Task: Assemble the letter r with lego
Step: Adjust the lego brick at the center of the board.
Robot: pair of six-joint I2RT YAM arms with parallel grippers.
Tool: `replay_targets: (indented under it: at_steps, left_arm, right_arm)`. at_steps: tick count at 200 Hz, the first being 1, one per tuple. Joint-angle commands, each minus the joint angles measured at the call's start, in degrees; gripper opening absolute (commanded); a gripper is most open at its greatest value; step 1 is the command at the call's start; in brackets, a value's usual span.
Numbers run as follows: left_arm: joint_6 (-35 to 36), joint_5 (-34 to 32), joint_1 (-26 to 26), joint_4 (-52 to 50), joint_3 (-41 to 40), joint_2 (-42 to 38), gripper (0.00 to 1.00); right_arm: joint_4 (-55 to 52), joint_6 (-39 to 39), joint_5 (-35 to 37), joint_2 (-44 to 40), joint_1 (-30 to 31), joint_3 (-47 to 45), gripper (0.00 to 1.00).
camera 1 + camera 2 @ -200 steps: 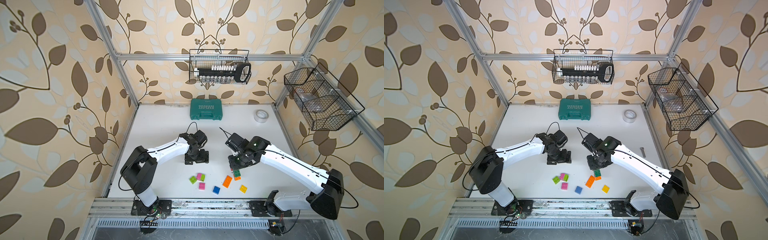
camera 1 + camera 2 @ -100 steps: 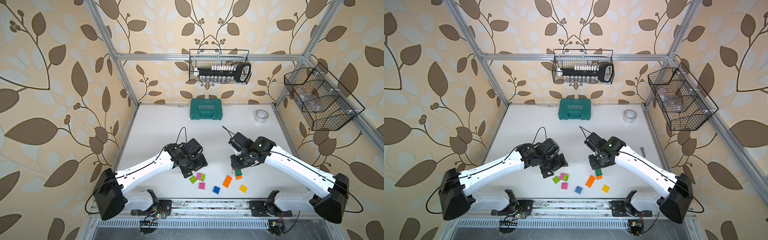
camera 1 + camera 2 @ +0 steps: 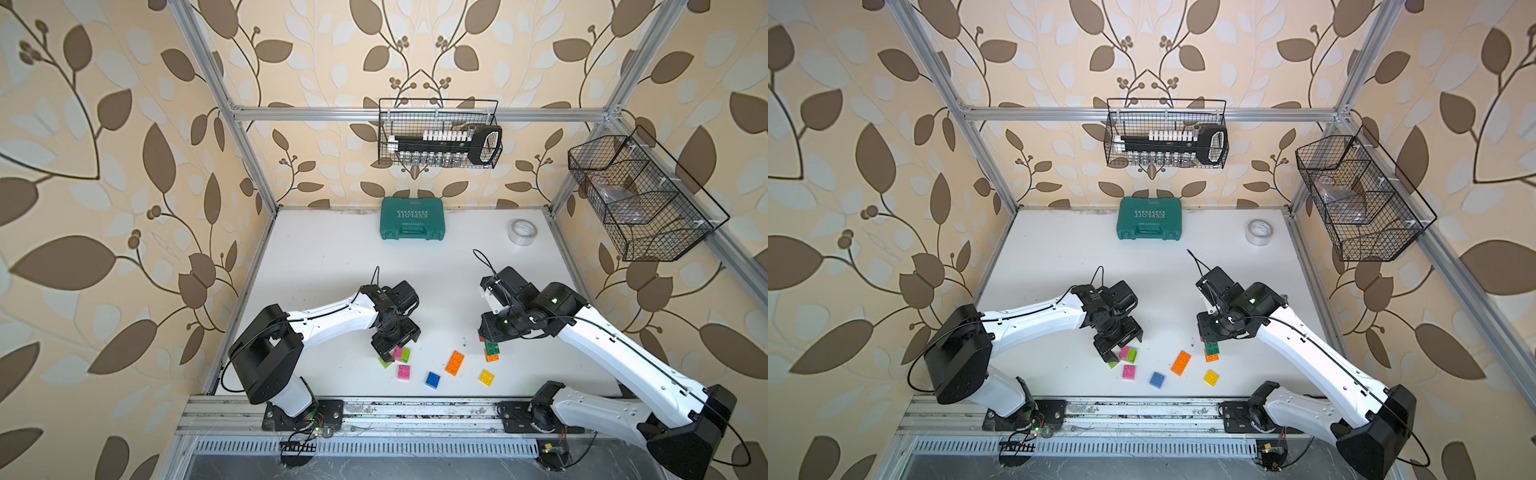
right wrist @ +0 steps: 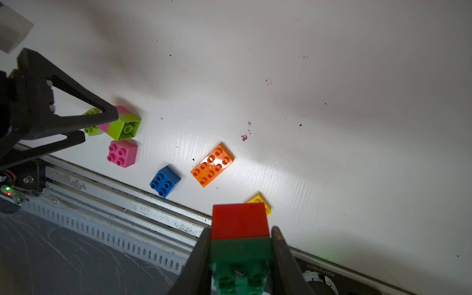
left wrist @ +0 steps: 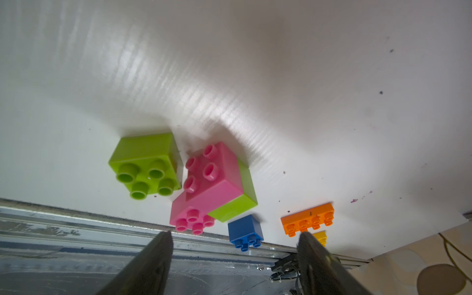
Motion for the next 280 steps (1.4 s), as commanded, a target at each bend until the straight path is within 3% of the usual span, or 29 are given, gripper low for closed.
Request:
replay_targets:
  at_steps: [1, 64, 205, 239, 280]
  left_arm:
    - [-2.14, -0.17, 0.00, -0.06, 0.78, 1.57, 0.77]
    - [-0.72, -1.19, -0.18, -0.59, 2.02, 5.78, 0.70]
    - [11.91, -4.68, 0.00, -6.19, 14.95, 18.61, 0.49]
    - [16.65, -5.14, 0.00, -9.23, 18.56, 20.57, 0.44]
    - [24.77, -7.16, -0.02, -15.80, 23.71, 23.43, 0.46]
  right_arm:
    - [0.54, -2.05, -2.64, -0.41, -0.63, -1.12, 0.00]
    - [1.89, -2.84, -4.02, 0.39, -0.73, -0.94, 0.00]
    - [1.63, -4.12, -6.20, 0.83, -0.72, -2.80, 0.00]
    - [0.93, -4.25, -5.73, 0.39, -0.77, -2.61, 0.00]
    - [1.02, -4.23, -5.93, 0.54, -0.81, -3.10, 0.00]
